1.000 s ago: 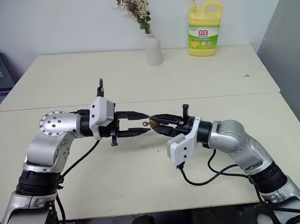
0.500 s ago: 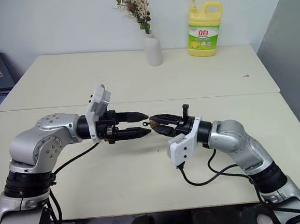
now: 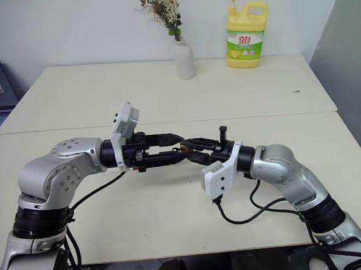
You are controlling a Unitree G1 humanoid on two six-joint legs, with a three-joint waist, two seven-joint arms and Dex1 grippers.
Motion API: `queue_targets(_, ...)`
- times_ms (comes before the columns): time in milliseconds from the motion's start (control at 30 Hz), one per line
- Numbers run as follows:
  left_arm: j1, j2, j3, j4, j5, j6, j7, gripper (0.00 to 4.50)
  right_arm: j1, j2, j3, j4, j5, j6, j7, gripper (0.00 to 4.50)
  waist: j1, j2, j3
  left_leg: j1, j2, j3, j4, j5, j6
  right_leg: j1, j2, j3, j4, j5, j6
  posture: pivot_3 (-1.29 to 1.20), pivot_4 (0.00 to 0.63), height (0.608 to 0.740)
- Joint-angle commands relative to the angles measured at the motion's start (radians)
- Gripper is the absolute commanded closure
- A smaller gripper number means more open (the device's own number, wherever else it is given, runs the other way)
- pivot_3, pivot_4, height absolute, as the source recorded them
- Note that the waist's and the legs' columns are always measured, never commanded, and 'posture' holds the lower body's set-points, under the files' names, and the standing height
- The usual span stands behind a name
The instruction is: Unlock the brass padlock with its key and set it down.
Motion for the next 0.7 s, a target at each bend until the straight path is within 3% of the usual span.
queue_targets(33, -0.028, -0.007, 0.022, -0.004, -0.017, -0.013, -0.006, 1.40, -0.012, 0.005, -0.019, -0.047, 0.018, -0.004, -0.002, 3.56, 0.000, 0.000, 0.000, 0.000, 0.000, 0.000, 0.000, 0.000, 0.000, 0.000, 0.000, 0.000, 0.000, 0.000, 0.000, 0.00, 0.150, 0.740)
queue_targets(100, -0.031, -0.013, 0.022, -0.001, -0.018, -0.012, -0.004, 1.40, -0.011, 0.004, -0.020, -0.049, 0.020, -0.004, -0.001, 3.56, 0.000, 0.000, 0.000, 0.000, 0.000, 0.000, 0.000, 0.000, 0.000, 0.000, 0.000, 0.000, 0.000, 0.000, 0.000, 0.00, 0.150, 0.740)
queue_targets(200, -0.036, -0.024, 0.021, 0.010, -0.024, -0.009, -0.007, 2.00, -0.011, 0.003, -0.020, -0.050, 0.020, -0.004, 0.001, 3.56, 0.000, 0.000, 0.000, 0.000, 0.000, 0.000, 0.000, 0.000, 0.000, 0.000, 0.000, 0.000, 0.000, 0.000, 0.000, 0.00, 0.150, 0.740)
queue_targets(433, -0.045, -0.029, 0.005, 0.027, -0.015, -0.013, -0.036, 4.21, -0.013, 0.002, -0.020, -0.054, 0.017, -0.009, 0.001, 3.56, 0.000, 0.000, 0.000, 0.000, 0.000, 0.000, 0.000, 0.000, 0.000, 0.000, 0.000, 0.000, 0.000, 0.000, 0.000, 0.00, 0.150, 0.740)
queue_targets(700, -0.046, -0.030, -0.003, 0.037, -0.008, -0.018, -0.051, 4.32, -0.015, 0.001, -0.023, -0.058, 0.010, -0.011, -0.005, 3.56, 0.000, 0.000, 0.000, 0.000, 0.000, 0.000, 0.000, 0.000, 0.000, 0.000, 0.000, 0.000, 0.000, 0.000, 0.000, 0.00, 0.150, 0.740)
